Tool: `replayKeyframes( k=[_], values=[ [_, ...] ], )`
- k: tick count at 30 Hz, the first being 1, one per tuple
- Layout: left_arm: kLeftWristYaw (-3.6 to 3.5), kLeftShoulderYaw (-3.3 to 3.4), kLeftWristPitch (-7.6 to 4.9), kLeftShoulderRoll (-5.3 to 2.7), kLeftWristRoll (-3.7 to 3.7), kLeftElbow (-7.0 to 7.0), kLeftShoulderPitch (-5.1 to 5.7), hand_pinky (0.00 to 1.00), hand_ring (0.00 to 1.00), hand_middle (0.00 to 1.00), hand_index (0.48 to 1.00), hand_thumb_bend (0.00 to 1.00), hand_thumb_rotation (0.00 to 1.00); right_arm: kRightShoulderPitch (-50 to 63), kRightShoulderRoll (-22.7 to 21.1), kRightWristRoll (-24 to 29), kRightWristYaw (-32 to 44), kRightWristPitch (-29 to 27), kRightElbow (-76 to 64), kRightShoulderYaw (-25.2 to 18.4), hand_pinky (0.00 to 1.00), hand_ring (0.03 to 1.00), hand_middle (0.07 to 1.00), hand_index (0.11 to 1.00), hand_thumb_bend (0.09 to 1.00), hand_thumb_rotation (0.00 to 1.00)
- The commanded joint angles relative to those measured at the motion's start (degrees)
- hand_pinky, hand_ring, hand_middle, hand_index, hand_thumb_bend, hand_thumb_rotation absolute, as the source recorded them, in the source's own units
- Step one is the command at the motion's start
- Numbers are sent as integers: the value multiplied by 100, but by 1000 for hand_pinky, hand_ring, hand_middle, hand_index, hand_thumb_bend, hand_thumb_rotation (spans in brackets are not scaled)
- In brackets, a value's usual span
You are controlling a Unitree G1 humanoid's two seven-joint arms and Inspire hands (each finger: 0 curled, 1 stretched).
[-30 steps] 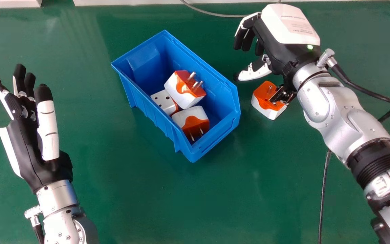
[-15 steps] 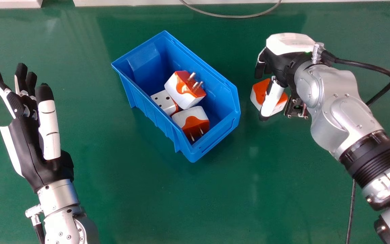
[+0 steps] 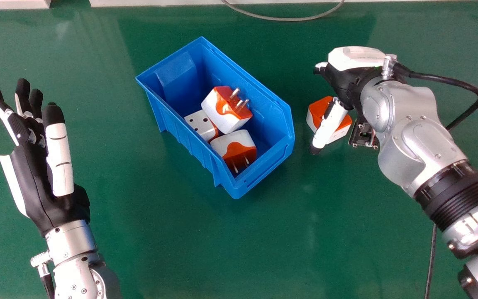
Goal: Pick all objects and put in blue box
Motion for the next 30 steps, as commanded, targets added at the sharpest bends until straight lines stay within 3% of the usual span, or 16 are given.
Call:
replayKeyframes(
  k=[1, 3, 8, 14, 21, 30],
  values=[
    [14, -9, -91, 27, 49, -56, 45, 931, 966, 974, 969, 701, 726, -98, -28, -18, 10, 5, -161, -20, 1000, 1000, 1000, 921, 1000, 270],
    [20, -13, -109, 30, 65, -55, 46, 930, 965, 974, 969, 696, 729, -93, -31, -22, 6, -3, -169, -15, 1000, 1000, 1000, 922, 1000, 272],
    [-69, 9, -79, 3, -68, -70, 33, 924, 962, 970, 964, 694, 718, -17, -2, -5, -62, -65, -193, -7, 1000, 1000, 1000, 916, 1000, 270],
    [-77, 8, -88, -12, -104, -83, 44, 922, 959, 966, 958, 688, 706, 107, 139, -23, -181, -135, 63, 124, 1000, 1000, 1000, 918, 1000, 272],
    [-55, -10, -74, -6, -75, -92, 69, 923, 962, 968, 962, 679, 711, 364, 345, 41, -391, -185, 327, 168, 1000, 1000, 1000, 935, 1000, 228],
    [-90, -12, -71, 0, -98, -86, 64, 936, 968, 975, 969, 685, 709, 431, 545, 160, -875, -495, 957, 160, 928, 1000, 1000, 938, 1000, 212]
  ],
)
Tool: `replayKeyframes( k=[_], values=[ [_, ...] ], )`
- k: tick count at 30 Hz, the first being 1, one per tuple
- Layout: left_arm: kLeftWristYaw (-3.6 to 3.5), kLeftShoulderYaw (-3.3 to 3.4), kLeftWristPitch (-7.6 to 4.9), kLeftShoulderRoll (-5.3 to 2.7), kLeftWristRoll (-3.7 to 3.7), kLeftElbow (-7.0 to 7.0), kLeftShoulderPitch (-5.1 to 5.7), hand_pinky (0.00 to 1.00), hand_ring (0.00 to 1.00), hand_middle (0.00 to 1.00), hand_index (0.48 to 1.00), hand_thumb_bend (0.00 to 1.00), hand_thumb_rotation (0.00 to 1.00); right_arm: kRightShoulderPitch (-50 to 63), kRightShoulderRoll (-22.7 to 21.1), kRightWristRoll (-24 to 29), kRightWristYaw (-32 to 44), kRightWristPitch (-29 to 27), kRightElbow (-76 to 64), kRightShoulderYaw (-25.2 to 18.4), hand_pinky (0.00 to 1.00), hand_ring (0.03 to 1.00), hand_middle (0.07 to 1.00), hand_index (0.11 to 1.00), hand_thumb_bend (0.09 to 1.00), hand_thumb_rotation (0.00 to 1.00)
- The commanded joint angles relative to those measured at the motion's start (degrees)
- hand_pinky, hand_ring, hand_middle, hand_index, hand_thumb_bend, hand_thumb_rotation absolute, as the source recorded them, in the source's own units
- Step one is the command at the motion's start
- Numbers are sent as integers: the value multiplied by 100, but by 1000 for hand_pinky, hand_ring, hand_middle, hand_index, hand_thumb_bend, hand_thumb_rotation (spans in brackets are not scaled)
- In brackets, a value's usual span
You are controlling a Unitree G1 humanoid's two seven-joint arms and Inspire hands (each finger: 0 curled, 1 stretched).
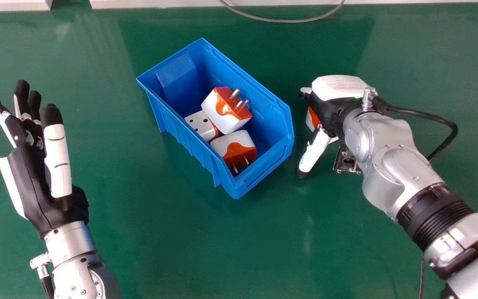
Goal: Pick all objects and put in blue box
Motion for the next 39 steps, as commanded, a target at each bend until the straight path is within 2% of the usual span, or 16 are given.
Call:
replayKeyframes(
  k=[1, 7, 8, 9, 12, 13, 15, 18, 20, 21, 23, 25, 28, 30, 33, 39],
  values=[
    [-30, -11, -69, 6, 14, -83, 51, 936, 968, 975, 969, 685, 708, 81, 65, 105, 18, -57, 151, 24, 910, 1000, 1000, 937, 1000, 212],
    [-6, -23, -83, 17, 78, -89, 75, 937, 972, 977, 973, 695, 718, 89, 68, 92, -144, -51, 129, -8, 738, 942, 983, 913, 982, 205],
    [-4, -24, -79, 16, 82, -95, 78, 937, 972, 978, 974, 695, 719, 88, 68, 108, -169, -52, 131, -28, 715, 923, 975, 910, 979, 202],
    [-21, -23, -73, 10, 61, -102, 79, 937, 973, 979, 976, 696, 722, 101, 59, 120, -215, -59, 120, -48, 652, 853, 941, 894, 968, 184],
    [1, -26, -55, 6, 76, -118, 86, 937, 973, 979, 976, 696, 722, 153, 11, 266, -356, -204, 78, -177, 634, 829, 928, 887, 962, 178],
    [-9, -28, -42, 6, 67, -124, 87, 938, 974, 980, 976, 696, 724, 132, 8, 288, -362, -219, 105, -184, 563, 757, 874, 826, 901, 97],
    [-10, -32, -18, -6, 58, -149, 92, 941, 977, 982, 979, 705, 724, 108, 9, 360, -464, -324, 180, -227, 472, 663, 809, 780, 853, 49],
    [33, -41, -44, -3, 113, -147, 85, 941, 977, 982, 979, 705, 724, 222, 114, 754, -768, -348, 142, -626, 472, 663, 809, 780, 853, 49],
    [43, -47, -40, 3, 127, -148, 83, 942, 977, 984, 981, 707, 732, 218, 172, 841, -783, -171, 87, -704, 296, 426, 594, 626, 658, 20],
    [53, -47, -40, 6, 136, -145, 81, 943, 977, 984, 982, 707, 733, 190, 166, 780, -783, -161, 83, -633, 262, 376, 523, 585, 605, 12],
    [60, -46, -38, 6, 135, -142, 74, 943, 976, 983, 979, 708, 732, 150, 218, 779, -797, -73, 92, -627, 255, 353, 453, 541, 553, 5],
    [75, -43, -50, -1, 133, -141, 63, 943, 975, 982, 979, 709, 732, 127, 256, 801, -764, 29, 59, -649, 252, 347, 442, 535, 546, 4],
    [69, -40, -69, 1, 122, -121, 45, 937, 969, 977, 972, 705, 728, 143, 188, 755, -849, -155, 27, -596, 247, 338, 418, 520, 528, 1],
    [65, -38, -53, -5, 106, -126, 38, 935, 967, 975, 969, 702, 727, 73, 173, 714, -848, -230, 127, -530, 254, 347, 423, 520, 523, 0],
    [101, -35, -41, -6, 126, -117, 22, 933, 964, 973, 966, 704, 725, 9, 138, 698, -861, -412, 235, -484, 269, 376, 453, 523, 516, 0],
    [91, -42, -38, 10, 125, -99, 4, 928, 963, 971, 963, 705, 726, -14, 121, 766, -916, -539, 308, -561, 257, 384, 465, 521, 514, 0]
  ],
)
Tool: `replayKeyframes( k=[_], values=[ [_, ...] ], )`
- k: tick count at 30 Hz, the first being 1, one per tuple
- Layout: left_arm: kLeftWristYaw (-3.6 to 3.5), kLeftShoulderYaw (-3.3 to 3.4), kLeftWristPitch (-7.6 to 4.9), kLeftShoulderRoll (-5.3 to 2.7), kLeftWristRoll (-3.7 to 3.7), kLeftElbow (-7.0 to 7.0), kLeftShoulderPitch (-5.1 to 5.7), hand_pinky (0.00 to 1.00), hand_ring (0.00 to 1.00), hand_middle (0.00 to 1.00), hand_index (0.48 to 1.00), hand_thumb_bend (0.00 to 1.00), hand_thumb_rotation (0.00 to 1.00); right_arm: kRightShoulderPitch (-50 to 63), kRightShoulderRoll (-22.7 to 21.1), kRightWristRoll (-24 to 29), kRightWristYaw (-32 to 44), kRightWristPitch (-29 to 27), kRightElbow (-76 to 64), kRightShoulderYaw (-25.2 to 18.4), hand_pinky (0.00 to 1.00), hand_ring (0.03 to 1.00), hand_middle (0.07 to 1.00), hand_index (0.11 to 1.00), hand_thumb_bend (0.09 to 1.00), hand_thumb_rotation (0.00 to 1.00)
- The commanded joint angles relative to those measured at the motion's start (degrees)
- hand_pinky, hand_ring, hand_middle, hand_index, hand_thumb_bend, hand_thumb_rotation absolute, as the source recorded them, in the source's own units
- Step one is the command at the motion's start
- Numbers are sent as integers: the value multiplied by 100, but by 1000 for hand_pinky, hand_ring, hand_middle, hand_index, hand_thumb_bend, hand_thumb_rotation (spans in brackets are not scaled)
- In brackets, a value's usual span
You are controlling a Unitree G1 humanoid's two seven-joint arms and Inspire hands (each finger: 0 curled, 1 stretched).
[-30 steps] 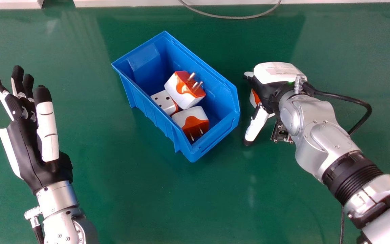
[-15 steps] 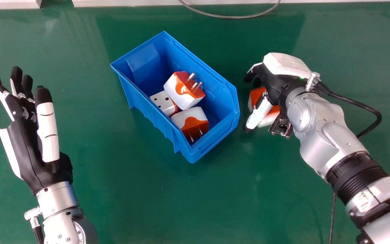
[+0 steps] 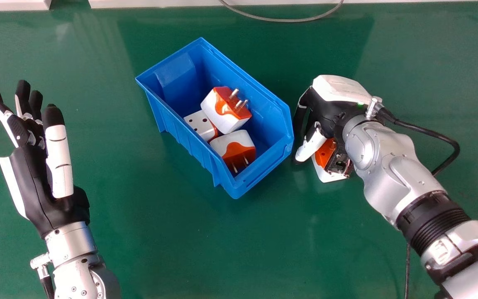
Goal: Pick all objects and put in blue box
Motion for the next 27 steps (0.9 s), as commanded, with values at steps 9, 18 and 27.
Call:
replayKeyframes(
  k=[9, 18, 27],
  values=[
    [2, -5, -48, -15, -1, -84, -30, 934, 967, 975, 963, 703, 725, -131, -160, 35, -126, -280, -138, 4, 231, 383, 466, 518, 513, 0],
    [81, -27, -93, 6, 110, -76, -3, 932, 966, 974, 966, 708, 730, 241, -435, 142, -738, -979, -815, -215, 276, 387, 489, 514, 513, 0],
    [67, -43, -44, 19, 72, -83, 24, 929, 967, 976, 971, 711, 737, 505, -634, 112, -694, -814, -1909, -509, 343, 396, 520, 504, 513, 0]
  ],
)
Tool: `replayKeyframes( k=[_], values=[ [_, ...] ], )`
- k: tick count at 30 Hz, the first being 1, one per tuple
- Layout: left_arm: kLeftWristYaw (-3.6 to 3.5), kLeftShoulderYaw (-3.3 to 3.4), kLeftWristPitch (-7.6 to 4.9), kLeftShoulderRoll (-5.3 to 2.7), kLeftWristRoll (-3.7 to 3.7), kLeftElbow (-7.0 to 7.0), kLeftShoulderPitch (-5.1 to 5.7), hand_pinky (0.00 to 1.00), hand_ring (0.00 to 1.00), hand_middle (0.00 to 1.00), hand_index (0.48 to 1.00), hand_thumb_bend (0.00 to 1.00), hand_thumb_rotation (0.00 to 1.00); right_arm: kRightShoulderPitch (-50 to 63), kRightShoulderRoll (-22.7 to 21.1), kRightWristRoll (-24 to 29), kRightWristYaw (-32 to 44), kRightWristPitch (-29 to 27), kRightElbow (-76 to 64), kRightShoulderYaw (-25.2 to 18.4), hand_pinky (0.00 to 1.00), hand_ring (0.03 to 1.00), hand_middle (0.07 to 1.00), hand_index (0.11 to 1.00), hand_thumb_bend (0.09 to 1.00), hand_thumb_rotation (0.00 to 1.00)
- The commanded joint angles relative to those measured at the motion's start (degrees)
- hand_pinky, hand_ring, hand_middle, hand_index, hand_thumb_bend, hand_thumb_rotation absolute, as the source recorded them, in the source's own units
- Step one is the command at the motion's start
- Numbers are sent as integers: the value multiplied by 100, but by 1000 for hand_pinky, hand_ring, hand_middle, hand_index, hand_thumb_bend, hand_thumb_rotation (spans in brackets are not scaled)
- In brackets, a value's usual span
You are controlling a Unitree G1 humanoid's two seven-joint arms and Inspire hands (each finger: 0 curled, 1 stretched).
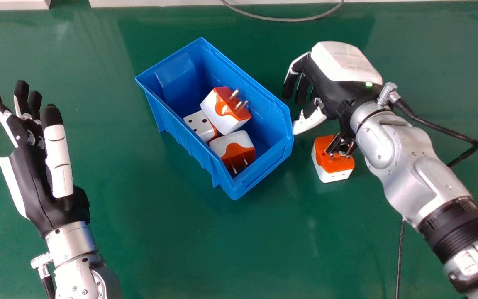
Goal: Pick all objects and put in blue box
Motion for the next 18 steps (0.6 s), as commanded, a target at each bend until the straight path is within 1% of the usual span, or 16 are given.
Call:
replayKeyframes(
  k=[1, 2, 5, 7, 9, 12, 13, 14, 15, 18],
  values=[
    [-15, -23, -40, 17, 44, -88, 26, 929, 968, 976, 972, 710, 733, -16, -90, -12, 17, 85, -442, -169, 322, 408, 527, 515, 505, 0],
    [-7, -22, -50, 15, 49, -89, 27, 930, 969, 977, 972, 710, 734, 11, -109, 6, 43, 98, -557, -209, 315, 412, 529, 519, 502, 0],
    [-4, -18, -26, -2, 21, -115, 33, 928, 967, 974, 969, 707, 726, 99, -144, 74, 90, 98, -849, -333, 296, 417, 528, 527, 496, 0],
    [-3, -17, -50, 3, 31, -106, 34, 927, 965, 972, 967, 704, 719, 151, -172, 63, 143, 123, -1014, -380, 286, 418, 523, 529, 493, 0],
    [-8, -13, -51, 1, 19, -109, 37, 927, 965, 972, 967, 702, 719, 208, -185, 21, 186, 167, -1157, -397, 284, 418, 522, 530, 492, 0],
    [20, -9, -20, -6, 21, -141, 46, 924, 963, 970, 965, 701, 717, 268, -213, -68, 283, 267, -1309, -359, 282, 416, 517, 532, 492, 0],
    [18, -7, -21, -5, 16, -137, 44, 923, 962, 969, 964, 700, 716, 289, -212, -77, 293, 273, -1332, -353, 281, 417, 516, 533, 491, 0],
    [2, -6, -17, -3, 2, -135, 43, 923, 962, 969, 964, 700, 716, 313, -208, -83, 298, 281, -1352, -352, 281, 417, 516, 533, 491, 0],
    [10, -5, -31, 1, 15, -123, 39, 922, 961, 968, 963, 702, 715, 321, -209, -120, 377, 365, -1378, -322, 281, 417, 518, 534, 491, 0],
    [18, -15, -88, 19, 70, -93, 45, 920, 960, 968, 962, 708, 715, 282, -255, -300, 935, 852, -1529, -162, 284, 420, 519, 532, 492, 0]
  ],
)
